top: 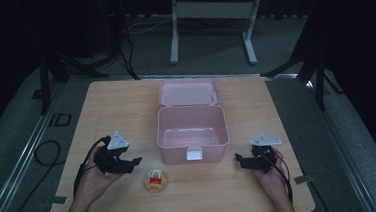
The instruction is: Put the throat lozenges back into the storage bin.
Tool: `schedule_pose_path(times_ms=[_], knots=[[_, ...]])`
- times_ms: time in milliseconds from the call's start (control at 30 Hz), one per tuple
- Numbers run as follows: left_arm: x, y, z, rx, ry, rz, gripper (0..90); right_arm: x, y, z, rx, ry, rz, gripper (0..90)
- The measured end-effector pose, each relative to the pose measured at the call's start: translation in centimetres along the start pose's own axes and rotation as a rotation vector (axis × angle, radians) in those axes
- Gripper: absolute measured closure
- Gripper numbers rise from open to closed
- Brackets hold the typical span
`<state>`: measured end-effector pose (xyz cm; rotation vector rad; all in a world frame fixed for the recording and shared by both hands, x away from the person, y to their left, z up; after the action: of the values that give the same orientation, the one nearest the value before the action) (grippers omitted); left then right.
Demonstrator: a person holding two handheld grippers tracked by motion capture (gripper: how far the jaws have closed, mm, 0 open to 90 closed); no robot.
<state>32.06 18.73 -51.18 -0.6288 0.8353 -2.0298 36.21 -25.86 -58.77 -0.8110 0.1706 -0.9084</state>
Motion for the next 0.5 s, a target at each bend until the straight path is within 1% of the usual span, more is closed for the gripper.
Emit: schedule_pose_path(times_ms=[33, 300, 367, 500], knots=[[0.11, 0.03, 0.00, -0.008, 0.004, -0.002, 33.1, 0.00, 0.00, 0.00, 0.000, 0.000, 0.000, 17.0], [0.42, -0.10, 0.16, -0.023, 0.017, -0.009, 32.5, 0.00, 0.00, 0.00, 0.000, 0.000, 0.000, 17.0], [0.60, -0.13, 0.24, -0.034, 0.030, -0.013, 32.1, 0.00, 0.00, 0.00, 0.000, 0.000, 0.000, 17.0], [0.80, -0.17, 0.34, -0.043, 0.038, -0.016, 31.6, 0.00, 0.00, 0.00, 0.000, 0.000, 0.000, 17.0]])
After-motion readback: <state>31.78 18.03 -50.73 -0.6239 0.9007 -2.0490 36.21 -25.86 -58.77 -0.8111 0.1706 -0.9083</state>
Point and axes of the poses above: each handheld gripper's, and its own axes: y roughly forward along the jaws, z roughly out of its top, x roughly to its right, the point moved 4 cm from there along y, roughly forward along the jaws, and after that the axes turned 15 degrees about -y, right-handed, at the moved point
